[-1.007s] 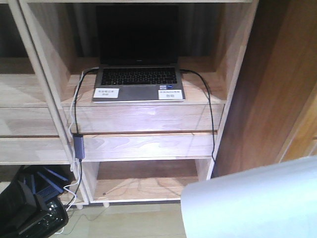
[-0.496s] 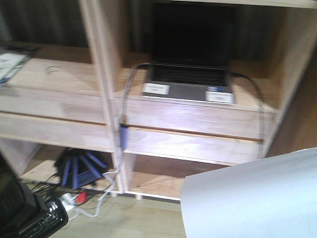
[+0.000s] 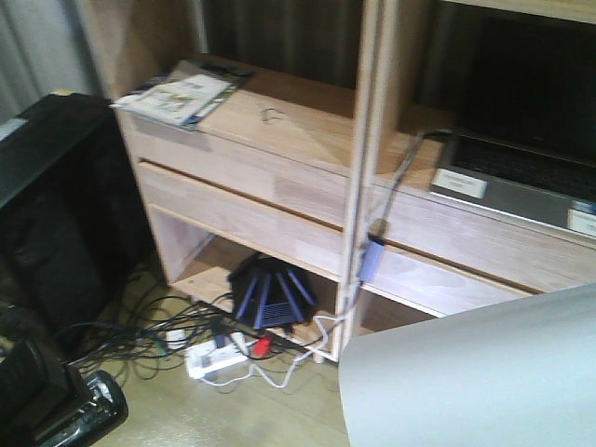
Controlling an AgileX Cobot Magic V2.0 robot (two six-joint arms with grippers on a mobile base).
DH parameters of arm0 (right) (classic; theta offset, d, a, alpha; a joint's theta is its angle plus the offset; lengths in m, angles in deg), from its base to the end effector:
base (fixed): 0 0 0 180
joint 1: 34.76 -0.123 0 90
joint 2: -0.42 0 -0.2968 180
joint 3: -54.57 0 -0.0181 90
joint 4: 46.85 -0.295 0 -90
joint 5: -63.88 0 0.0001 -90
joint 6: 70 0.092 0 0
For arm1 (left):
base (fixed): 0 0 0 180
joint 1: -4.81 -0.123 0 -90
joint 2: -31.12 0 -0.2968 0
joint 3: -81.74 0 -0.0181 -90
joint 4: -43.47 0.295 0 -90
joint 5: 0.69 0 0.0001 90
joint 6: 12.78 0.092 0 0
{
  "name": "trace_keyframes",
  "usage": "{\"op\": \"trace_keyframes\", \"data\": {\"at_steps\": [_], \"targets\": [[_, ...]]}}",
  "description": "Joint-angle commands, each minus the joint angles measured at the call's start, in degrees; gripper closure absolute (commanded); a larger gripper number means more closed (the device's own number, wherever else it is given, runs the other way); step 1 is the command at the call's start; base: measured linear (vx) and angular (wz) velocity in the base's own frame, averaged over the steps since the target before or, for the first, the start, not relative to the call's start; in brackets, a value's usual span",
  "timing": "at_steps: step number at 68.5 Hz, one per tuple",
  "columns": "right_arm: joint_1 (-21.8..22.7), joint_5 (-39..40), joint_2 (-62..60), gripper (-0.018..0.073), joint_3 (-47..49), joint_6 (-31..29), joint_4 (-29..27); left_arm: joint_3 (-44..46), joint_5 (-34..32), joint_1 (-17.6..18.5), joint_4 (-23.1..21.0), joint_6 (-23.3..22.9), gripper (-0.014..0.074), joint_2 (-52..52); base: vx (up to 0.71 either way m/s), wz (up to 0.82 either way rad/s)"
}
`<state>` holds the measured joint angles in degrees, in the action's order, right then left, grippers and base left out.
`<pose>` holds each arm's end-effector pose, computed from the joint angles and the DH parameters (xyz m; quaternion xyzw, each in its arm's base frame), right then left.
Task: Grab stapler and paper to desk for stapling
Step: 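Drive the base away from the shelf to the wooden desk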
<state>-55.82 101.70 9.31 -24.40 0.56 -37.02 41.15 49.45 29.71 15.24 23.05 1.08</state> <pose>0.0633 0.0347 0.2562 0.1072 0.4146 0.6201 0.6574 0.0690 -0.0689 0.3473 0.3888 0.7494 -0.1932 0.4999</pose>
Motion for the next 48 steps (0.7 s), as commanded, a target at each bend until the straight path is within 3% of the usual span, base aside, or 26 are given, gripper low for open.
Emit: {"op": "trace_keyframes", "data": {"at_steps": [1, 48], "targets": [[-0.06, 3.46, 0.68, 0.0561, 1.62, -0.66, 0.2, 1.68, -5.53, 0.16, -2.81, 0.07, 0.0603, -0.4, 0.04, 0.59], [-0.06, 3.46, 0.68, 0.0561, 1.62, -0.66, 0.2, 1.68, -5.53, 0.16, -2.81, 0.07, 0.0603, -0.4, 0.1, 0.51]]}}
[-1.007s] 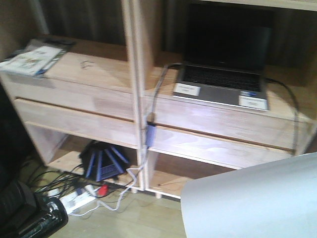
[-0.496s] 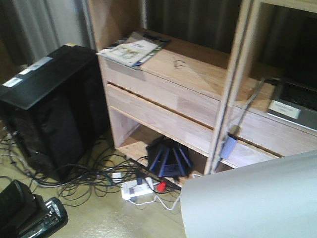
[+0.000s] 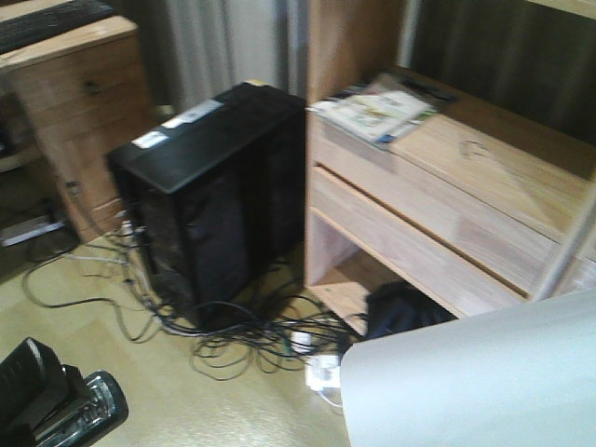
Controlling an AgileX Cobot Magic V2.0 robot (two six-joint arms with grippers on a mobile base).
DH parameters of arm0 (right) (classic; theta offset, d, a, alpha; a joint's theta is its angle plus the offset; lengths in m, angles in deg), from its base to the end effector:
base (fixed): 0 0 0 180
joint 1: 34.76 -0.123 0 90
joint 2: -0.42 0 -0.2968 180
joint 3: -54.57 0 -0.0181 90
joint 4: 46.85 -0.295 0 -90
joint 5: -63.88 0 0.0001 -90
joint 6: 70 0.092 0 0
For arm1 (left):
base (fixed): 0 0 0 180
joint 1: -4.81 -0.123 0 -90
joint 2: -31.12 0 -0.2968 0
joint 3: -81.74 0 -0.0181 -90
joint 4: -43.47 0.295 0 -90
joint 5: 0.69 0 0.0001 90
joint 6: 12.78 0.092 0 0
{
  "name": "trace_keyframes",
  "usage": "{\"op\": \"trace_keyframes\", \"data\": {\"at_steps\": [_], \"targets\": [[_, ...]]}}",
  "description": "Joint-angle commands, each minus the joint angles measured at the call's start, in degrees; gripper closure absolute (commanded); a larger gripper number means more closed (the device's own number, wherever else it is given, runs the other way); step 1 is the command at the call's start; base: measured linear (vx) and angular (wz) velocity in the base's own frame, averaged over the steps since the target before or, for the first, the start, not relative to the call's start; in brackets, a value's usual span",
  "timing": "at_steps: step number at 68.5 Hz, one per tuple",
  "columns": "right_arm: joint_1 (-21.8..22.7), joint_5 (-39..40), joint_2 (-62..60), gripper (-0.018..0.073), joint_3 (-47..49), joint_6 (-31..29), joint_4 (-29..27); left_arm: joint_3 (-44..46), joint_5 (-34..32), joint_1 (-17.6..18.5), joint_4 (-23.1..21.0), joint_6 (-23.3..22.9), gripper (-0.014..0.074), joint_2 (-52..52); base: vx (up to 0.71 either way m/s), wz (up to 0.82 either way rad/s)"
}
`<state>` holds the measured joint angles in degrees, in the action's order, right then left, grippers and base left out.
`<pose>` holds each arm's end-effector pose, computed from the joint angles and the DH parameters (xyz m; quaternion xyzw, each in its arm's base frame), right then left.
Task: Grab stapler and paper to desk for stapling
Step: 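Drive the base away from the shelf to the wooden desk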
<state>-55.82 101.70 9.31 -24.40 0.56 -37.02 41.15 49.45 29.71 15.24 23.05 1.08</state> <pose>0.0633 0.0347 0.2562 0.1072 0.4146 0.6201 0.6574 0.0690 -0.0689 0.3473 0.3888 0.7494 -0.1932 0.4999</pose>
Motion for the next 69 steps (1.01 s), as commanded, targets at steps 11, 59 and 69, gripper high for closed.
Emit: {"op": "trace_keyframes", "data": {"at_steps": [11, 59, 69], "targets": [[-0.06, 3.46, 0.68, 0.0561, 1.62, -0.66, 0.2, 1.68, -5.53, 0.16, -2.81, 0.07, 0.0603, -0.4, 0.13, 0.52], [-0.06, 3.45, 0.68, 0.0561, 1.62, -0.66, 0.2, 1.68, -5.53, 0.16, -2.81, 0.07, 0.0603, -0.4, 0.13, 0.59], [-0.06, 3.45, 0.68, 0.0561, 1.62, -0.66, 0.2, 1.68, -5.53, 0.16, -2.81, 0.07, 0.0603, -0.4, 0.11, 0.45]]}}
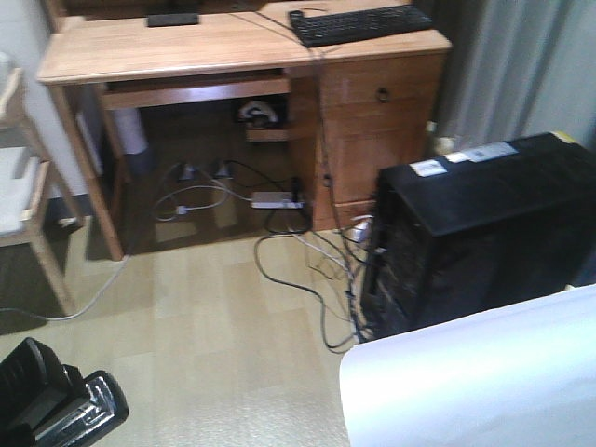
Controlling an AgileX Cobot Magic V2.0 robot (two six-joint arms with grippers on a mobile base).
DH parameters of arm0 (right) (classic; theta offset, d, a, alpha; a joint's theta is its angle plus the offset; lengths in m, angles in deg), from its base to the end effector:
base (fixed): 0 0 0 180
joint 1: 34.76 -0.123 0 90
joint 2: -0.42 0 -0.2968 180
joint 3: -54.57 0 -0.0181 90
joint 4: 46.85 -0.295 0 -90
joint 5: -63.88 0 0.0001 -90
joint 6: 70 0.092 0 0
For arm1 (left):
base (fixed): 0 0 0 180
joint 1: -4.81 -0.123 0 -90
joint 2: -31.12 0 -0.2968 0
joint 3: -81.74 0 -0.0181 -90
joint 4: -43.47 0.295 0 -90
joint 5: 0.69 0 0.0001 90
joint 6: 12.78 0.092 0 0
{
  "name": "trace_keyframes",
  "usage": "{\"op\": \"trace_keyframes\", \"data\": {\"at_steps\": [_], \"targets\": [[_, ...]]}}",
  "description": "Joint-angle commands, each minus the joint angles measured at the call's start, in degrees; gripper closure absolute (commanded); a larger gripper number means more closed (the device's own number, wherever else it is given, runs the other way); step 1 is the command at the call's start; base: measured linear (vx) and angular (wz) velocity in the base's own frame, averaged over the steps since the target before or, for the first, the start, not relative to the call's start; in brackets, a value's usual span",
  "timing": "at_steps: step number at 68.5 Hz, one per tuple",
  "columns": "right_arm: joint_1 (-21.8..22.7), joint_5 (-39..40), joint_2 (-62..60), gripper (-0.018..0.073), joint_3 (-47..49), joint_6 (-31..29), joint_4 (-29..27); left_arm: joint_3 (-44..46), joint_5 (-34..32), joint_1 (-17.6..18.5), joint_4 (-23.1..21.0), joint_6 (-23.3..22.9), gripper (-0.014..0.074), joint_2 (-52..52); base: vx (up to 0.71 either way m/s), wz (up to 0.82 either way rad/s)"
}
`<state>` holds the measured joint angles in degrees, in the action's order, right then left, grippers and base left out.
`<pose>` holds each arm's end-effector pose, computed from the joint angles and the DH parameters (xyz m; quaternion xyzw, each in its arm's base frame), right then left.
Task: Grab stapler and paper to desk for stapling
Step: 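Drive the base away from the shelf to the wooden desk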
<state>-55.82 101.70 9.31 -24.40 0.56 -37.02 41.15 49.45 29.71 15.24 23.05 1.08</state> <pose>0.0633 0.0347 0.2562 0.1072 0.4146 0.6201 0.6574 0.0690 -0.0689 0.3473 0.3888 0.7494 -0.1932 0.4999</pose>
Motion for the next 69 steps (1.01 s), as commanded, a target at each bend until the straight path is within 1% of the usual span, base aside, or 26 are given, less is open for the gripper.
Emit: {"op": "trace_keyframes", "data": {"at_steps": [1, 36, 69], "targets": [[-0.06, 3.45, 0.68, 0.0561, 1.62, -0.66, 0.2, 1.68, -5.53, 0.16, -2.81, 0.07, 0.0603, -0.4, 0.11, 0.42], [-0.06, 3.45, 0.68, 0.0561, 1.62, -0.66, 0.2, 1.68, -5.53, 0.16, -2.81, 0.07, 0.0603, -0.4, 0.12, 0.31], [-0.06, 3.45, 0.68, 0.0561, 1.62, -0.66, 0.2, 1.68, -5.53, 0.16, -2.81, 0.07, 0.0603, -0.4, 0.17, 0.03]]}}
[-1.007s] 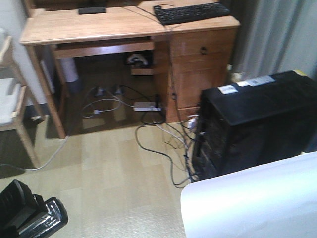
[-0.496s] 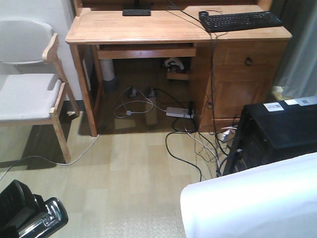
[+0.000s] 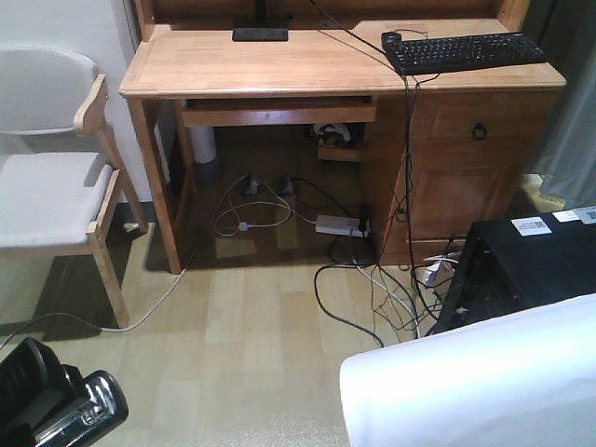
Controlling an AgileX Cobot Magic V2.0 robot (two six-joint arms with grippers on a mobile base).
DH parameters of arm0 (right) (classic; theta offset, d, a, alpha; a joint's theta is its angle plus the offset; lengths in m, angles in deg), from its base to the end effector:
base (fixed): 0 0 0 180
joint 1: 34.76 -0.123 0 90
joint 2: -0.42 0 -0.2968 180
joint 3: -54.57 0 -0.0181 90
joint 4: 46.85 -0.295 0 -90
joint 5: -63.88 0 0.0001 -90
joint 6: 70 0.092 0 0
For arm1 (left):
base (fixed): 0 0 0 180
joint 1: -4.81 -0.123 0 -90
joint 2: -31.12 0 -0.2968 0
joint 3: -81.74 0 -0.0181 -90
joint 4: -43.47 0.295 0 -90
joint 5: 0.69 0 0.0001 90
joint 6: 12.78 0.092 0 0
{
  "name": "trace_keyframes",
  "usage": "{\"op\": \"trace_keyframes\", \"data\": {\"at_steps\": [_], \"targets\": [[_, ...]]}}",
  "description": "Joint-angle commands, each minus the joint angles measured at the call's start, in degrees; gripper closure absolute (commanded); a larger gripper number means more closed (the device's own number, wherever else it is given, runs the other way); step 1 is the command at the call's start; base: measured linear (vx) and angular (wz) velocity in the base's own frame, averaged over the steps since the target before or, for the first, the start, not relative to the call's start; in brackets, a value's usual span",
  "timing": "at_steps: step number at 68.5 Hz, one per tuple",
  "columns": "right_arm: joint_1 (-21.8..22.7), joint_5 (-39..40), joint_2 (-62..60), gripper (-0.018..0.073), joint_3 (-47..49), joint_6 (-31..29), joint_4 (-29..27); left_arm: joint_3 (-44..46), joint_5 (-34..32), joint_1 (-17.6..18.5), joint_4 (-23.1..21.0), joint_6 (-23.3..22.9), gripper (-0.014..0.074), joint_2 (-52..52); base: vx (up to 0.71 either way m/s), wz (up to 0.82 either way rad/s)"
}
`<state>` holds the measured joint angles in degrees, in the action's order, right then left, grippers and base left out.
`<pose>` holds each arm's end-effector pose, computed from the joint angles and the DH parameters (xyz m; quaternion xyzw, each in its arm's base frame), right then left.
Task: Grab stapler and paper to desk for stapling
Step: 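Drive the base away from the shelf to the wooden desk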
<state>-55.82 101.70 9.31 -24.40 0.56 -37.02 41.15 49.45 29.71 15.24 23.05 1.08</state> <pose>0.0633 0.0347 0.2562 0.1072 0.4146 0.6201 0.6574 0.0690 -0.0689 0.3473 0.3888 0.7494 -0.1932 0.4999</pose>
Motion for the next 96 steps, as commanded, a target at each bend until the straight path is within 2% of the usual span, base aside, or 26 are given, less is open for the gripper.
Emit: {"op": "trace_keyframes", "data": {"at_steps": [1, 57, 96], "targets": [[-0.06, 3.45, 0.68, 0.0561, 1.62, -0.66, 0.2, 1.68, -5.53, 0.16, -2.81, 0.07, 0.0603, -0.4, 0.21, -0.06], [-0.06, 3.43, 0.68, 0.0561, 1.62, -0.66, 0.2, 1.68, -5.53, 0.16, -2.81, 0.07, 0.0603, -0.4, 0.2, -0.04], [-0.06, 3.43, 0.68, 0.0561, 1.62, -0.66, 0.2, 1.68, -5.53, 0.16, -2.81, 0.07, 0.0603, -0.4, 0.23, 0.13]]}}
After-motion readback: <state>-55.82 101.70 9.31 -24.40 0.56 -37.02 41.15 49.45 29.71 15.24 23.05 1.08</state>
